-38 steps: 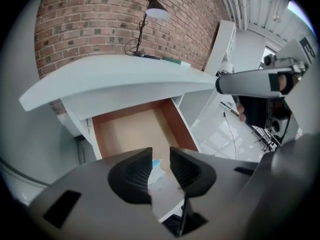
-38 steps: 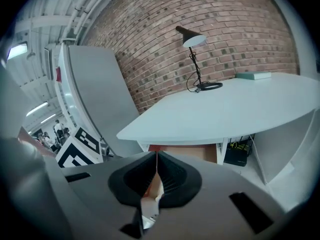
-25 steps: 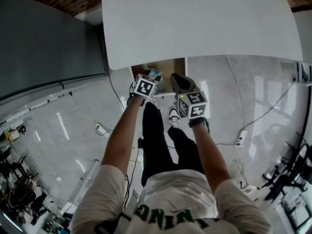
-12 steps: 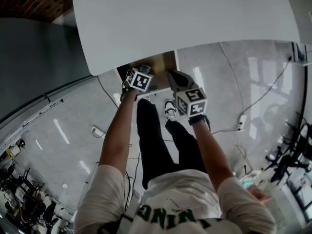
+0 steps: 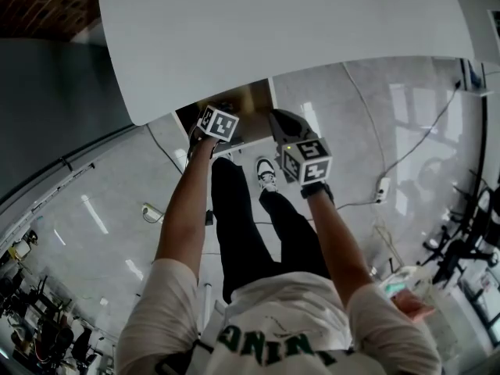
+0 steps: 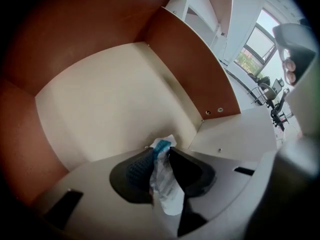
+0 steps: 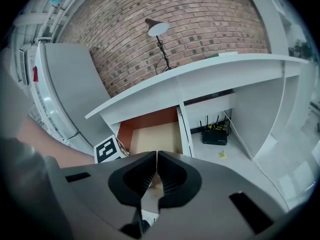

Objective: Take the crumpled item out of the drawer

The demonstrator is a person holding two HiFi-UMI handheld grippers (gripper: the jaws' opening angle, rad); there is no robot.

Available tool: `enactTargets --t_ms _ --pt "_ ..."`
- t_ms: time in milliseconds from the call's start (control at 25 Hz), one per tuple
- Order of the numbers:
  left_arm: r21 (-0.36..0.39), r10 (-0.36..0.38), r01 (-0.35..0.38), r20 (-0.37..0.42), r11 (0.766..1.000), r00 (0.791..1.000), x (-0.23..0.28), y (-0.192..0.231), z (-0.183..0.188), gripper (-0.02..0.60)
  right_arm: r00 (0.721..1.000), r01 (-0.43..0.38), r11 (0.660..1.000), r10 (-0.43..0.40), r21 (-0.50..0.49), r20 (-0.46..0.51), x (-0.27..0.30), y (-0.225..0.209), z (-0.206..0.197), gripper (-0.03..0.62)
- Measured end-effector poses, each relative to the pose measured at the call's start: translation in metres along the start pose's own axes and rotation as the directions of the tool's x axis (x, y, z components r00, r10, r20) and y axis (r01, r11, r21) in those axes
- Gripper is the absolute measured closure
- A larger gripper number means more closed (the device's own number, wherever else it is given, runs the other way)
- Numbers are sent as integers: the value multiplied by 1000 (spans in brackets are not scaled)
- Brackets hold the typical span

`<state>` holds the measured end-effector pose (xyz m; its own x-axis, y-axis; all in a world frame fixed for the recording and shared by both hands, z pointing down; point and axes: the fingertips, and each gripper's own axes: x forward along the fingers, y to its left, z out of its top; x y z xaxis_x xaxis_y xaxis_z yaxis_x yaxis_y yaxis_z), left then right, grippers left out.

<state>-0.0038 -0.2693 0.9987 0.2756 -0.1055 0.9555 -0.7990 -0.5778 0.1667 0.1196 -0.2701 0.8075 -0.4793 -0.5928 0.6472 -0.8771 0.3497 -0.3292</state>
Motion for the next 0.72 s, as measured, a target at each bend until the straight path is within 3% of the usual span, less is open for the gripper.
enactTargets --t_ms 240,400,520,720 --pt "-16 12 -11 75 1000 997 -29 -6 12 538 1000 -12 1000 13 -14 13 -5 7 13 588" --pt "-70 26 -14 179 997 984 -72 -14 29 548 999 -24 999 26 -41 36 -16 22 36 588" --pt "-133 80 -42 297 990 951 -119 -23 45 548 998 -25 998 28 -53 54 -30 26 47 588" --pt "-214 134 -37 457 976 879 -201 -49 61 557 994 -32 998 37 -51 99 -61 31 71 588"
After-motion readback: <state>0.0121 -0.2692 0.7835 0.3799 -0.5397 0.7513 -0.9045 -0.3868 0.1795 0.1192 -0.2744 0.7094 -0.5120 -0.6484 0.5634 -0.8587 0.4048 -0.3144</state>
